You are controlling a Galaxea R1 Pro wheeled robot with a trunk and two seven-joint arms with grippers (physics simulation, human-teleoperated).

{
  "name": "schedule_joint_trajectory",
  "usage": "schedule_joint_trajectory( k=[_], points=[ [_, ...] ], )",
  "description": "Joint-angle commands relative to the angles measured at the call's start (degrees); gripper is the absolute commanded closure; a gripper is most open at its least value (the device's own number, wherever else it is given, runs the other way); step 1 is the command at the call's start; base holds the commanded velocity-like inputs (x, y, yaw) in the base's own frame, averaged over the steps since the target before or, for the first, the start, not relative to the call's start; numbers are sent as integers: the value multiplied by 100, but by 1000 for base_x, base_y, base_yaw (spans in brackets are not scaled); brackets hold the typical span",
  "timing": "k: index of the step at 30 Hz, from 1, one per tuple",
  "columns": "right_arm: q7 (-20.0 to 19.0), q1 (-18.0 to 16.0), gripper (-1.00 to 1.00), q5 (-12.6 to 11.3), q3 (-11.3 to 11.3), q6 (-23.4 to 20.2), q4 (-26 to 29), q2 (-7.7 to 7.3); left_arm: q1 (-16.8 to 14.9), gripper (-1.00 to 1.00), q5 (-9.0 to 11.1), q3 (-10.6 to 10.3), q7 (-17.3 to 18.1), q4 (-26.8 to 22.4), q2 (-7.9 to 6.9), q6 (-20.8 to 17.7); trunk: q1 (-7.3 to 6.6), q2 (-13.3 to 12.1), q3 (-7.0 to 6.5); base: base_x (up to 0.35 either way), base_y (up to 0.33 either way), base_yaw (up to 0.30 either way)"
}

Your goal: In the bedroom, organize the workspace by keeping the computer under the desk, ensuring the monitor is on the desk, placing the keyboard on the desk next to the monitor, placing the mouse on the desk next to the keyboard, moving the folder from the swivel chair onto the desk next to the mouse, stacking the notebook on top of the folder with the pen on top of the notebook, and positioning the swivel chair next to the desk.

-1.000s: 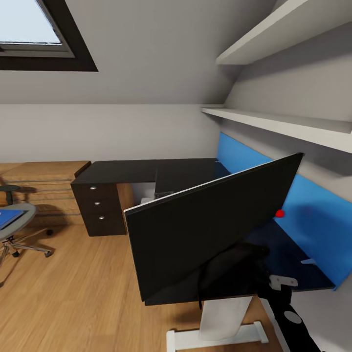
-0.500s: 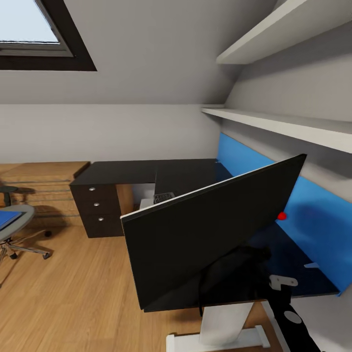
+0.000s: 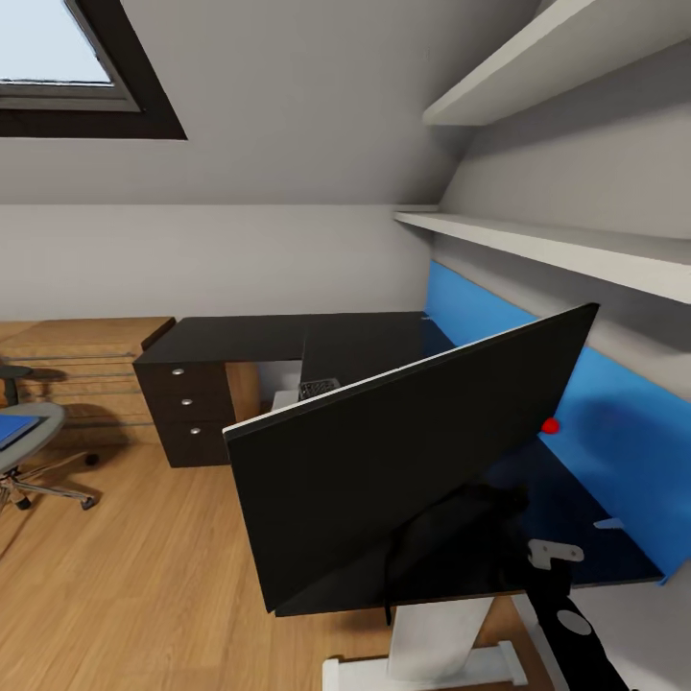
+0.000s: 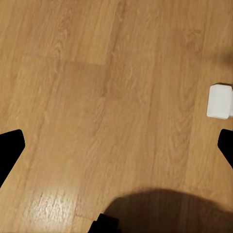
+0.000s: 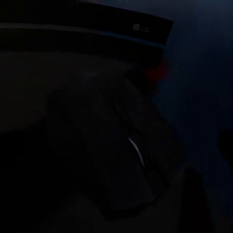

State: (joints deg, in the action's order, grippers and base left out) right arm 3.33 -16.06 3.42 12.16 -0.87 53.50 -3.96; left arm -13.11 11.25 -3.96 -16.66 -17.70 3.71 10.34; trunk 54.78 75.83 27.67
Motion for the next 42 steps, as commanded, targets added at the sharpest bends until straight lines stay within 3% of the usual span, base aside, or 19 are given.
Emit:
schedule_joint_trajectory(
  k=[1,27,28,42],
  points=[
    [18,-3,-100,36,-4,-9,2,0,-4,-100,53,-43,-31,3,-2,24,0,3,6,1,-2,0],
    [18,-1,-100,36,-83,-9,2,1,-4,-100,53,-43,-31,3,-2,21,0,3,6,36,0,0],
    [18,0,100,36,-86,-9,2,1,-3,-100,53,-43,-31,3,-2,21,0,3,6,0,0,0],
    [18,0,100,36,-108,-9,24,1,-5,-100,54,-43,-31,3,-2,22,0,3,6,0,0,0]
  ],
)
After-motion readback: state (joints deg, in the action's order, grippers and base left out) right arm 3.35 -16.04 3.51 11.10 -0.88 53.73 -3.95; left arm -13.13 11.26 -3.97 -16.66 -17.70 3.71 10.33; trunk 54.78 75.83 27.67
